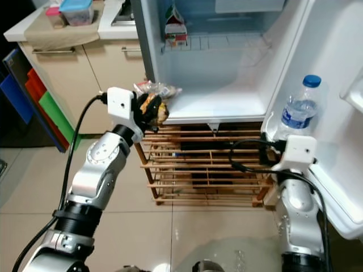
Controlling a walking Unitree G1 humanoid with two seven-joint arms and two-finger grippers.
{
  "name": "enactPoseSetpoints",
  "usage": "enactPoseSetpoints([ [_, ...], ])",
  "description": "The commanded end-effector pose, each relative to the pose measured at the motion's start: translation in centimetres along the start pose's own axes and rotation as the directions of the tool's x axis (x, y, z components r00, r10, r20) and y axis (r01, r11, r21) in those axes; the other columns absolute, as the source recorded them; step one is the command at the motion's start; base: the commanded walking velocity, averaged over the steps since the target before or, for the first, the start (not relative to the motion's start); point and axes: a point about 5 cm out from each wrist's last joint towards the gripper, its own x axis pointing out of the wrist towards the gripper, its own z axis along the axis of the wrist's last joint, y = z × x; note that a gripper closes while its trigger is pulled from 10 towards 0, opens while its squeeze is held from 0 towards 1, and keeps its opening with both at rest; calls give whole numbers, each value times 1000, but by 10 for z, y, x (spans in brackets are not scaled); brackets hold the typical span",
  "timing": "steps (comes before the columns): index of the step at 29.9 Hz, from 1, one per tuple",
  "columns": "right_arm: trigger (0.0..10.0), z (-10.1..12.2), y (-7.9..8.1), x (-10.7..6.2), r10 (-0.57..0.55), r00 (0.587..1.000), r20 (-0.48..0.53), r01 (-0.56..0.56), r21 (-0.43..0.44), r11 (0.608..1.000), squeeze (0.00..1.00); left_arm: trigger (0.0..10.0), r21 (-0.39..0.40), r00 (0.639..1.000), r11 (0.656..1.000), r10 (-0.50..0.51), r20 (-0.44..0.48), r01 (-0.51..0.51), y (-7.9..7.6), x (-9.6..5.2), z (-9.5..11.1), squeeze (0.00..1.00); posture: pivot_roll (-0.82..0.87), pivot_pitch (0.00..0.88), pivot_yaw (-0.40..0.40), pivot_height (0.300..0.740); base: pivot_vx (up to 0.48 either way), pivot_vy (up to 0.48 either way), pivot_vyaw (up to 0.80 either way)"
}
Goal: Restocking fridge
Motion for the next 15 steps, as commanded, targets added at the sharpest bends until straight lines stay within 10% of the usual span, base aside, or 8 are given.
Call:
enactPoseSetpoints([
  [1, 10000, -3, -17, 2, -70, 997, -15, 70, 15, 997, 0, 10000, 5, 1000, 1000, 7, 24, -7, 3, 3, 5, 0, -227, 58, 60, 740, 0, 0, 0],
  [15, 10000, 2, -69, 6, -198, 980, 27, 199, -167, 966, 0, 10000, -1, 1000, 1000, 9, 28, -9, 2, 6, 4, 0, -242, 51, 59, 740, 0, 0, 0],
])
